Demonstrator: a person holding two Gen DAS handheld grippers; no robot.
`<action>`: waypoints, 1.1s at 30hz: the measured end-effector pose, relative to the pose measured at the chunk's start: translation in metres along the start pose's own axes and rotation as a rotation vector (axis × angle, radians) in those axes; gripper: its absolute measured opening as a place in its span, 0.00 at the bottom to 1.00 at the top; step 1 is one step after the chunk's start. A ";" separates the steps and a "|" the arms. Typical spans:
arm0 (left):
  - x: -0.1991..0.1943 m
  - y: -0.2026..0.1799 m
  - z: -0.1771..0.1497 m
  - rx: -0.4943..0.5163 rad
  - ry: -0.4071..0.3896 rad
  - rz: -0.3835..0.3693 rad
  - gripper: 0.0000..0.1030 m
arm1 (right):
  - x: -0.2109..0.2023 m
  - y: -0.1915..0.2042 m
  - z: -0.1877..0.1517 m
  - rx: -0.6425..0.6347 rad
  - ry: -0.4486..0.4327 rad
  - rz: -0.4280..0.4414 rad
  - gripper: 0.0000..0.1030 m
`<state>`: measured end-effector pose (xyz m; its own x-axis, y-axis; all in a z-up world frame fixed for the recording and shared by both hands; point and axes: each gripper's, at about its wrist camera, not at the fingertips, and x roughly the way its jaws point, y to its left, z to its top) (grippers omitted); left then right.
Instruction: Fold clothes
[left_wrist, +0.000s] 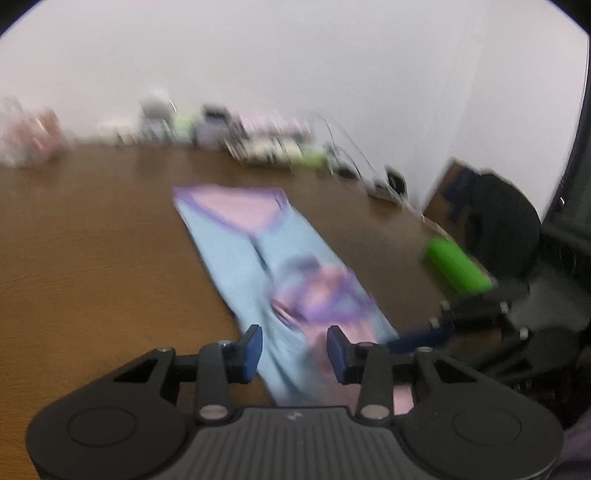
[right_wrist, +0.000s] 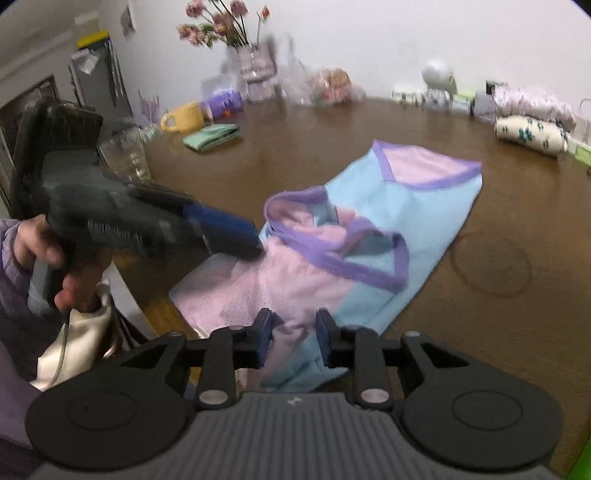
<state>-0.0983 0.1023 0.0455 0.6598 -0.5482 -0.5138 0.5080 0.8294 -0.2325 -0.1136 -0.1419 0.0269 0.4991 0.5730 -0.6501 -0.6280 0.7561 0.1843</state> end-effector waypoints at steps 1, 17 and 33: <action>-0.007 -0.001 0.001 0.019 -0.039 -0.014 0.38 | -0.002 -0.001 0.000 0.001 -0.004 -0.008 0.31; 0.016 -0.024 -0.029 0.197 0.093 -0.107 0.40 | -0.022 0.015 -0.017 -0.127 0.004 0.025 0.63; -0.018 -0.039 -0.041 0.263 0.009 -0.101 0.77 | -0.029 0.009 -0.030 -0.187 -0.013 0.048 0.06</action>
<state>-0.1524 0.0841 0.0302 0.5941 -0.6250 -0.5064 0.6981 0.7133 -0.0614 -0.1518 -0.1615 0.0251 0.4727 0.6122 -0.6338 -0.7509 0.6563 0.0739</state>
